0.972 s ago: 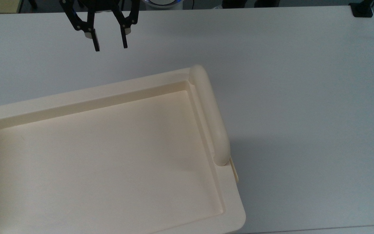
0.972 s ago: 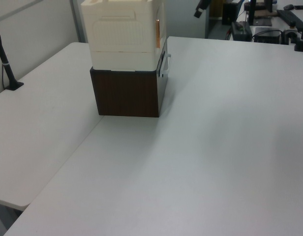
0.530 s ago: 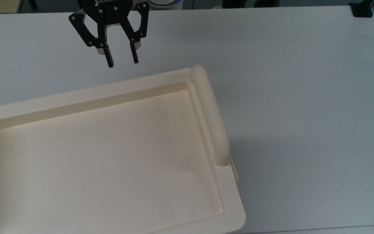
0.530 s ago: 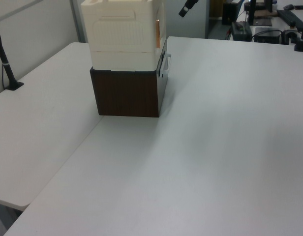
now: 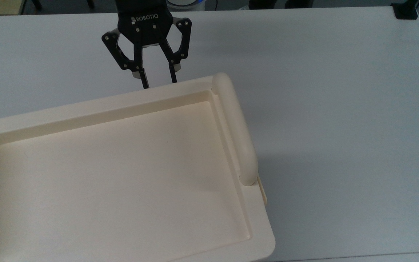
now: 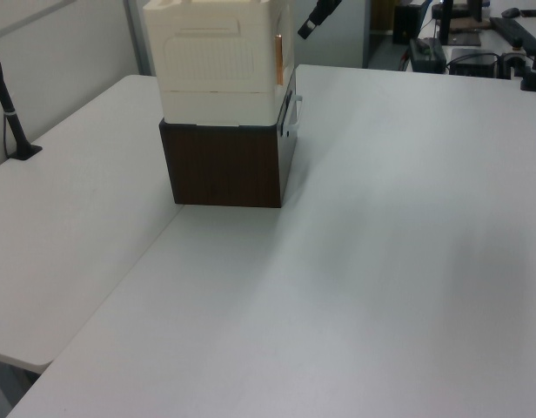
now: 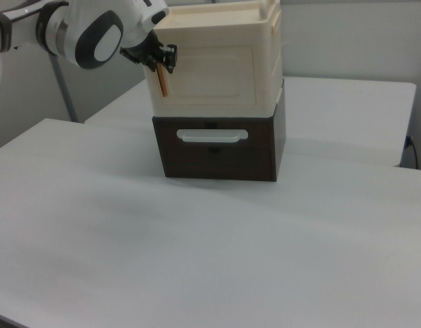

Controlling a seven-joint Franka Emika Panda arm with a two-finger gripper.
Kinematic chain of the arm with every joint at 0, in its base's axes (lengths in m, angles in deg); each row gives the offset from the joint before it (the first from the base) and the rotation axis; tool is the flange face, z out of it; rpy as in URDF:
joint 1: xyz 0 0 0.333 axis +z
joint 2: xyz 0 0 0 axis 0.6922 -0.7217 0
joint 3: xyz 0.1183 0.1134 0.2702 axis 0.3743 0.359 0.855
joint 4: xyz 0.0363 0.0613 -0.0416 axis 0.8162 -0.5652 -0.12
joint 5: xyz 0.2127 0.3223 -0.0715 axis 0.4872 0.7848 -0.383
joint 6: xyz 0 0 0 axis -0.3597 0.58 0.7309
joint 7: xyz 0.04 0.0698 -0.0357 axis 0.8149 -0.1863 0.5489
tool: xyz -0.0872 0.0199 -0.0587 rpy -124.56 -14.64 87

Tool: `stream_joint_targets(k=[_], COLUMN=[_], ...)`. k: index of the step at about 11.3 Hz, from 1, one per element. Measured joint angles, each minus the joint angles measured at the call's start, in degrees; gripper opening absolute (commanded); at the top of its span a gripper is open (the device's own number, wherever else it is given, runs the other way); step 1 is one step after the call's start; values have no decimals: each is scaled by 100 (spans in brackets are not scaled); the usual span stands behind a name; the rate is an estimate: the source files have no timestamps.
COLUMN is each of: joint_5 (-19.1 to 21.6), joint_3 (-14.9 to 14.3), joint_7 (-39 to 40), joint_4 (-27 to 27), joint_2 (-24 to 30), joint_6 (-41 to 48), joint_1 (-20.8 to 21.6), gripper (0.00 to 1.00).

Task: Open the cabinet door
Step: 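Move the open gripper down to the orange door handle, then close the gripper around the orange handle of the cabinet door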

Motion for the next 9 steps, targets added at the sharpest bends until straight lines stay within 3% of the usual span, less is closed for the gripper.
stream_joint_targets(k=[7, 9], joint_5=[0, 0], joint_3=[115, 146], joint_7=[-129, -135], joint_4=[122, 135], joint_2=[-235, -245], joint_6=[-446, -449], joint_1=[143, 143], gripper=[47, 42])
